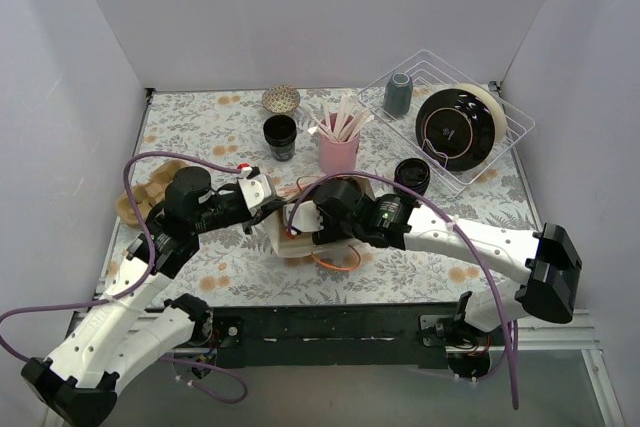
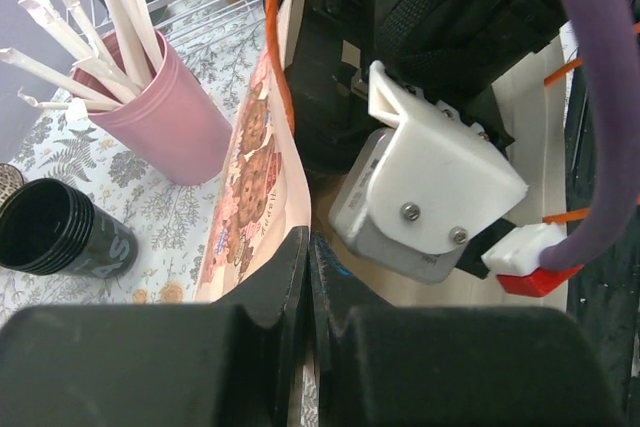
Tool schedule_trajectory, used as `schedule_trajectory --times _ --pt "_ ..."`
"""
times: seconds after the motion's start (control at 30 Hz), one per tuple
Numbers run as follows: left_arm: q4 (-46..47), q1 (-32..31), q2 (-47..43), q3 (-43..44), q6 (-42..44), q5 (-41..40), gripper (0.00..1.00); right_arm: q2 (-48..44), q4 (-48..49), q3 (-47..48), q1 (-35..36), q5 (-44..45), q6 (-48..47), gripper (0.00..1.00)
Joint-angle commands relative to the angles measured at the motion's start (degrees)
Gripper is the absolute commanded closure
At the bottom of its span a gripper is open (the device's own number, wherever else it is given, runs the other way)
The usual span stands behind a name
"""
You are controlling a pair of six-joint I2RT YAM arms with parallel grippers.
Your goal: Pack the takeout coffee
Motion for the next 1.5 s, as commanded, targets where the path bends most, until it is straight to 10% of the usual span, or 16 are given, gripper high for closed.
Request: schedule_trajectory --times 0.0,1.47 --pt "-0.18 -0.17 -0.73 1.68 -1.20 4.71 1.00 1.89 5.08 0.86 0.16 4.79 -0.24 0.99" --pt "-13.72 -0.09 2.88 4.93 12.68 17.20 1.00 -9.36 8.33 -11.00 -3.97 -8.48 -10.52 0.99"
